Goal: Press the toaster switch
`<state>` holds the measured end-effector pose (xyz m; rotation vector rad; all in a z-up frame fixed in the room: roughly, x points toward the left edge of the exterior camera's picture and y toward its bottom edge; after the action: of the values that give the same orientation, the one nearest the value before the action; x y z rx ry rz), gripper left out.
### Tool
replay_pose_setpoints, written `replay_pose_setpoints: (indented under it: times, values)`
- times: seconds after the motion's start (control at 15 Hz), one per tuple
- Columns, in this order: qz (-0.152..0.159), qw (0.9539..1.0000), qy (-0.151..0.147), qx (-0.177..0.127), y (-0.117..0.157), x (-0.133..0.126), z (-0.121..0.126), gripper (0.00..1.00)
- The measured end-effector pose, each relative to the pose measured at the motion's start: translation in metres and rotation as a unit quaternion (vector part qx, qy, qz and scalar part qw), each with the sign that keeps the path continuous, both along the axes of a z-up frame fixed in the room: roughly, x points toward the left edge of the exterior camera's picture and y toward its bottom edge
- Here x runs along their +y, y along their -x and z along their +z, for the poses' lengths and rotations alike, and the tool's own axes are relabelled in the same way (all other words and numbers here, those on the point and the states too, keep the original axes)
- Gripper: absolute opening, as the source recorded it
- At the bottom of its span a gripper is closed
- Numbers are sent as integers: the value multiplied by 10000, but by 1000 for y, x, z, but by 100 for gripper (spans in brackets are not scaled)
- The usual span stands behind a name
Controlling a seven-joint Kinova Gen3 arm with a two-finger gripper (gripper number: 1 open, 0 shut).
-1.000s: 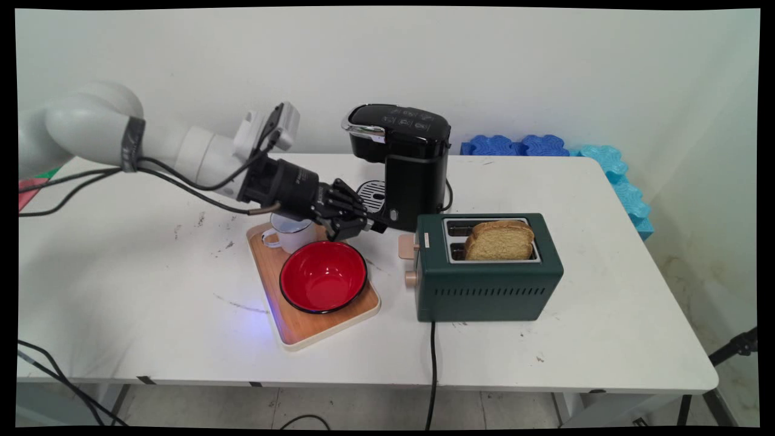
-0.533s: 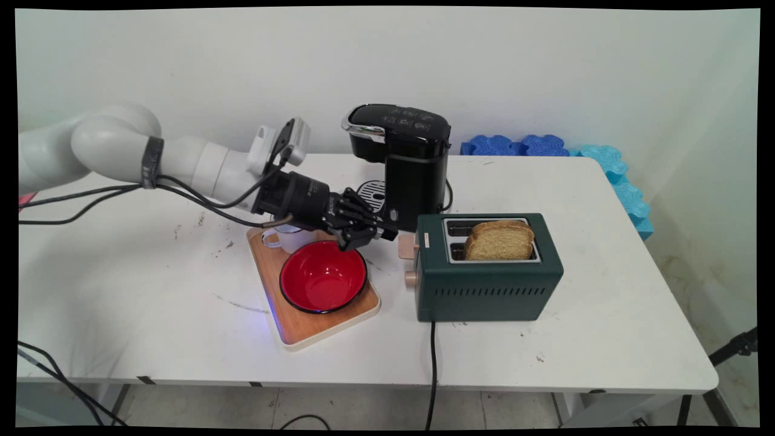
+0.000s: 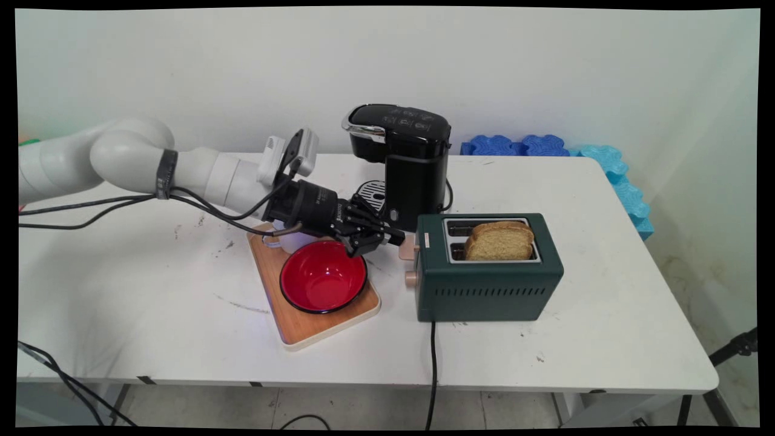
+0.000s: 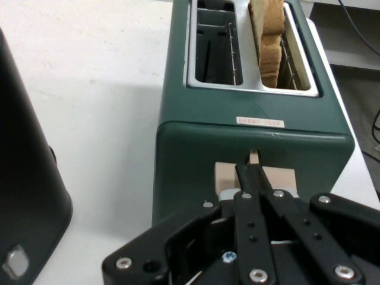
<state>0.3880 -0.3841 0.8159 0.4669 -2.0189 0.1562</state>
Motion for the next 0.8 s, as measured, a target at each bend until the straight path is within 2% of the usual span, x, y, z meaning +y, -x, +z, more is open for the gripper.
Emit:
replay_pose_setpoints:
  times: [0.8]
  values:
    - [-142, 9999, 61, -17, 9, 4, -20, 0]
